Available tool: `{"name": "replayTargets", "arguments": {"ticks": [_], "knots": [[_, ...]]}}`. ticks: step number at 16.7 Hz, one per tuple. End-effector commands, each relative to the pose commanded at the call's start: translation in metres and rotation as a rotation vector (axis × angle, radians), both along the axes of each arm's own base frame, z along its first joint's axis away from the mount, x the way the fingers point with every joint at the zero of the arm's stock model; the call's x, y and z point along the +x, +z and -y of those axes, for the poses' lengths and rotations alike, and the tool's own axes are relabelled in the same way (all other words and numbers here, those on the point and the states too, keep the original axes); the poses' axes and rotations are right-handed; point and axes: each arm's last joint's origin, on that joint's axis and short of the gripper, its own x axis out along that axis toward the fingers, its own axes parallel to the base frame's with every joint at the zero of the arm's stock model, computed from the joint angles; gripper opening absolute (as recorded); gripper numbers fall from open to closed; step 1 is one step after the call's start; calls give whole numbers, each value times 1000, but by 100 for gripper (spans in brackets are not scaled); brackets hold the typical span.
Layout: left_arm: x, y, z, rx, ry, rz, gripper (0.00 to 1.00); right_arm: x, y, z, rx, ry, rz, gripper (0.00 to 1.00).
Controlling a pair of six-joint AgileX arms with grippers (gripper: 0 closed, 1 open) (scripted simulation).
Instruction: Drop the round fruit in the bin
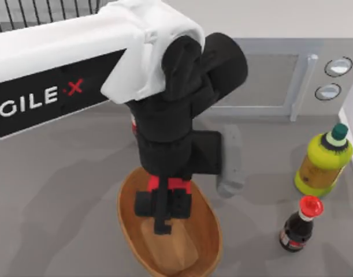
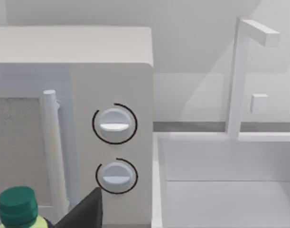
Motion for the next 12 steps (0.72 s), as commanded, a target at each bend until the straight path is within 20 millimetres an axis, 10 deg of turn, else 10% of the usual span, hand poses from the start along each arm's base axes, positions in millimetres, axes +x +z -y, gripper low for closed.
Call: {"name": "replayTargets", "arguments": {"ticks": [8,12], "knots": [[-3,-36,-1,13,1,-6,0,0,0,0,0,0,0,100],[-3,-36,-1,13,1,-6,30,0,0,0,0,0,0,100]]}}
